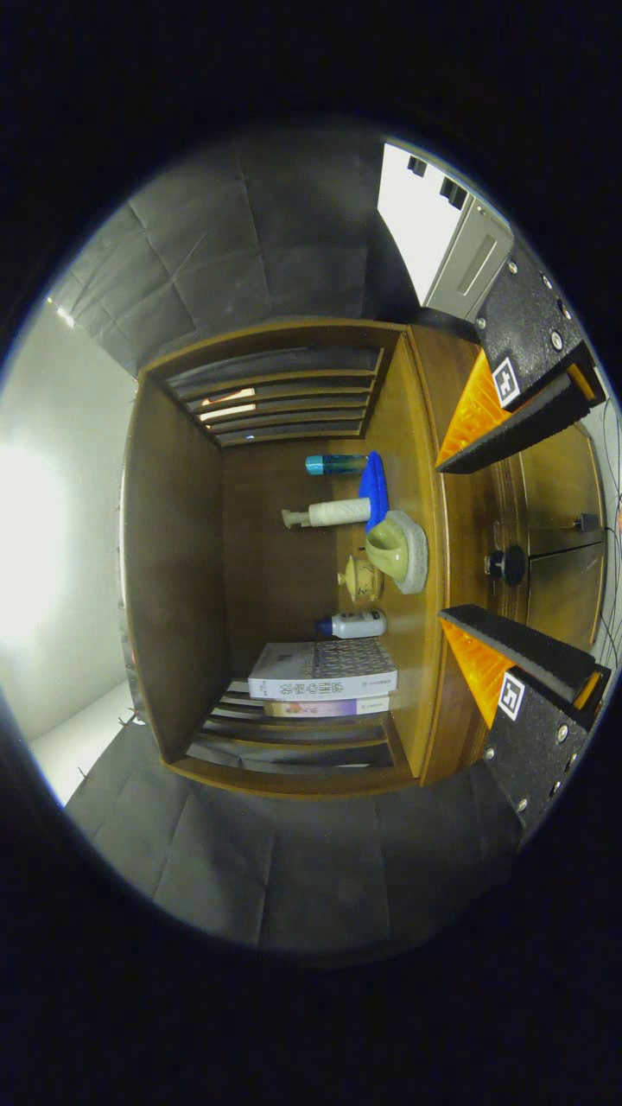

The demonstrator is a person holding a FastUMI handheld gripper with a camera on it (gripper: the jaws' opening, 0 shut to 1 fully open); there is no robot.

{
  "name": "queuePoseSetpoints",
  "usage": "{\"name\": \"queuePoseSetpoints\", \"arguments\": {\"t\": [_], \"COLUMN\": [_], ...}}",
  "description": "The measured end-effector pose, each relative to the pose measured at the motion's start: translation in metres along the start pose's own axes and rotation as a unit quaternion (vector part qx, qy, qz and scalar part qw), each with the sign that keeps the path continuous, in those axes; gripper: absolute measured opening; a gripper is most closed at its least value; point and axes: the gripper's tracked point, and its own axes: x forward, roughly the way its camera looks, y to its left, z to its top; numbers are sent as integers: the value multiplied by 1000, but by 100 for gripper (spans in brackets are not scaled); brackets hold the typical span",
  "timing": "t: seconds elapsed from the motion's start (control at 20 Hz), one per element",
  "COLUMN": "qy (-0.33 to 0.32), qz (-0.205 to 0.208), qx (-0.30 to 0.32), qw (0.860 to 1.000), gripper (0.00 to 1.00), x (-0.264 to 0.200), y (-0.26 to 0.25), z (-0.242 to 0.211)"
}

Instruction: Pull open the drawer, take out the items inside it, and place them on the countertop above the cabinet.

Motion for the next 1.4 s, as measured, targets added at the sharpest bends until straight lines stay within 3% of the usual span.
{"name": "queuePoseSetpoints", "arguments": {"t": [0.7,1.4], "qy": [-45,-8], "qz": [3,8], "qx": [-19,-11], "qw": [999,1000], "gripper": [95,95], "x": [-89,-90], "y": [-27,-28], "z": [44,15]}}
